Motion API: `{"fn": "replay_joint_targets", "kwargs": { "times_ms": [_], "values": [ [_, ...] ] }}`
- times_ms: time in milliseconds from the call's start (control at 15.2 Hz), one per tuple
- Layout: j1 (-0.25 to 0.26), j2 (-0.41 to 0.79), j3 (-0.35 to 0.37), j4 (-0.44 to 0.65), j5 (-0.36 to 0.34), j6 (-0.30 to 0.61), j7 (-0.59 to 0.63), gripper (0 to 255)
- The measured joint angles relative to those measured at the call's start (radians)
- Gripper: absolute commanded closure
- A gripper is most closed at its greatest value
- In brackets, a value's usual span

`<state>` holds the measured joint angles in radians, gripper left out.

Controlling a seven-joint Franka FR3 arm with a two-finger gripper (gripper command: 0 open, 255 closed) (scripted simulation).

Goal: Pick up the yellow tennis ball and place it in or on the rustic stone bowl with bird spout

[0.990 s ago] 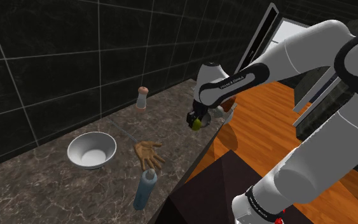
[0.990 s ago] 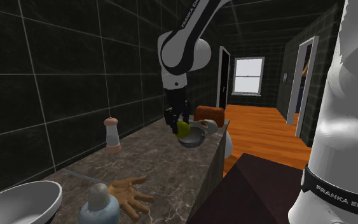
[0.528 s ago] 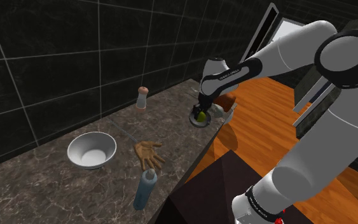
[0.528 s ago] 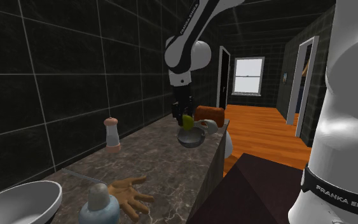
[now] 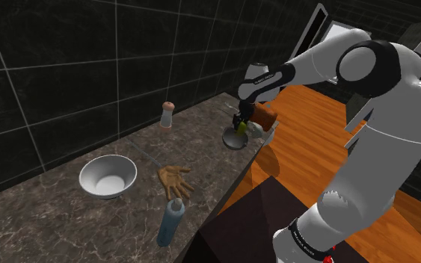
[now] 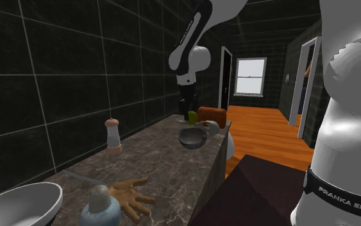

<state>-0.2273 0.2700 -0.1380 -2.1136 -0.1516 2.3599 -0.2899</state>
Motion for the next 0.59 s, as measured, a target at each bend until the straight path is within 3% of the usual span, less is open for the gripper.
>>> {"fn": "replay_joint_targets", "kwargs": {
  "times_ms": [330, 594],
  "values": [
    [-0.067, 0.123, -0.015, 0.202, 0.038, -0.067, -0.109, 255],
    [-0.084, 0.179, -0.016, 0.24, 0.047, -0.047, -0.128, 255]
  ]
}}
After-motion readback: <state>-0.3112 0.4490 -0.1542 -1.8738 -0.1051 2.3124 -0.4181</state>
